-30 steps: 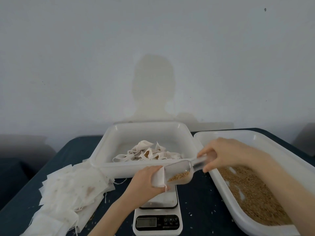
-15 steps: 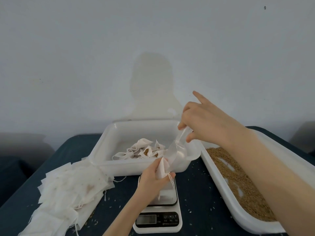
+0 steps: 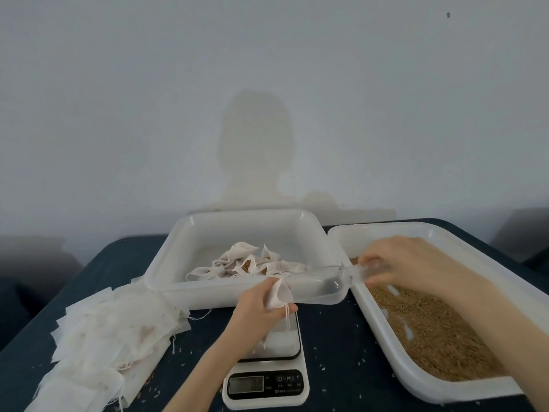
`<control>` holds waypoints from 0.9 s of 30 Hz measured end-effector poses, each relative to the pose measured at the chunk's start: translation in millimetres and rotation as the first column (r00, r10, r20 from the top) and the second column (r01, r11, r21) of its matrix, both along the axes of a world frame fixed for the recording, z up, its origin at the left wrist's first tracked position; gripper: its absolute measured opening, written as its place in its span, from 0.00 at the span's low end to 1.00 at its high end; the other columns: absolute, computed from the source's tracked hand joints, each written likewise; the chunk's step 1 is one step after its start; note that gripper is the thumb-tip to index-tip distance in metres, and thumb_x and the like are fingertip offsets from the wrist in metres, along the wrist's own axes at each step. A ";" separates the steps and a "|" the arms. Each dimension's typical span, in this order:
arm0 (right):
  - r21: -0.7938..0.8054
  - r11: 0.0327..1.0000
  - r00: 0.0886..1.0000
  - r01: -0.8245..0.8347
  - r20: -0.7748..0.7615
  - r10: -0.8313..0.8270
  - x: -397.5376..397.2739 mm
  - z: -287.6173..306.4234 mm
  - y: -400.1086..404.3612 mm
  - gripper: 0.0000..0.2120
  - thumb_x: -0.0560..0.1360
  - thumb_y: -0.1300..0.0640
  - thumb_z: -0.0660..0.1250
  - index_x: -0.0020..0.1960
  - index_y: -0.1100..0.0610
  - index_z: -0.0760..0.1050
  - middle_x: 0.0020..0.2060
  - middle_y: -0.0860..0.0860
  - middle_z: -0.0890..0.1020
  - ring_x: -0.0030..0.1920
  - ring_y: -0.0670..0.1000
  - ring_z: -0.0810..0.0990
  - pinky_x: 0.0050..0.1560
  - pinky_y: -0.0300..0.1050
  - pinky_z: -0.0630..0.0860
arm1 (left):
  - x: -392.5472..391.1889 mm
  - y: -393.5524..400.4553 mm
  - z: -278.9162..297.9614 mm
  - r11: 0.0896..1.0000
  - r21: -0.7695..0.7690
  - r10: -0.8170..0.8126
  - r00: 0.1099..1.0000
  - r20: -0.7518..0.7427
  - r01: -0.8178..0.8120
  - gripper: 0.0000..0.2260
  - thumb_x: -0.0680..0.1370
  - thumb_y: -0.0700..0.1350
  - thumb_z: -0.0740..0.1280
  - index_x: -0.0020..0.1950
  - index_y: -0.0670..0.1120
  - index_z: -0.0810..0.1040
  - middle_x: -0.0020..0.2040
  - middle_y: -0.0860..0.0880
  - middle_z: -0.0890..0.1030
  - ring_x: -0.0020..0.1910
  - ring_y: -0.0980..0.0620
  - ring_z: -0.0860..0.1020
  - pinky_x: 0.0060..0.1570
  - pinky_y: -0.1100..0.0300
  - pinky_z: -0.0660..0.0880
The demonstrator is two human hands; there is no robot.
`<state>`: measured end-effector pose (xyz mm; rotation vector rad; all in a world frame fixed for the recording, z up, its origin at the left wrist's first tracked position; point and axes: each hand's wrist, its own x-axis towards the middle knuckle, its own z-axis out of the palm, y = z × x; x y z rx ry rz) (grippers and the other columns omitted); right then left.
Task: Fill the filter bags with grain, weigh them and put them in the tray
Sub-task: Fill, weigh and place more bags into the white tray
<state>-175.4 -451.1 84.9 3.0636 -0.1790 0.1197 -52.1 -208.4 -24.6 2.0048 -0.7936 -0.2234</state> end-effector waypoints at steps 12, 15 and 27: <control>0.073 0.931 0.934 0.357 -0.048 -0.354 -73.0 -50.5 -102.3 0.11 0.69 0.38 0.71 0.43 0.42 0.72 0.39 0.39 0.77 0.40 0.37 0.75 0.42 0.36 0.73 | -4.4 -45.3 3.3 0.998 -0.024 -0.064 0.997 0.050 0.066 0.11 0.71 0.49 0.73 0.50 0.61 0.76 0.42 0.53 0.81 0.39 0.62 0.78 0.30 0.71 0.73; 0.032 0.911 0.907 0.412 -0.116 -0.406 -87.9 -57.1 -117.7 0.11 0.70 0.41 0.71 0.40 0.42 0.69 0.38 0.40 0.76 0.38 0.37 0.73 0.34 0.33 0.64 | -7.3 -57.3 2.6 0.997 -0.022 -0.070 0.995 0.064 0.071 0.12 0.71 0.48 0.74 0.48 0.61 0.77 0.42 0.56 0.82 0.41 0.62 0.78 0.35 0.73 0.71; 0.087 0.808 0.808 0.582 -0.173 -0.563 -118.2 -63.0 -148.6 0.10 0.69 0.42 0.69 0.38 0.48 0.78 0.34 0.44 0.80 0.33 0.43 0.76 0.35 0.38 0.73 | -19.2 -93.4 15.9 0.988 -0.037 -0.147 0.983 0.115 0.152 0.12 0.70 0.45 0.75 0.47 0.61 0.78 0.40 0.60 0.81 0.40 0.64 0.77 0.39 0.65 0.69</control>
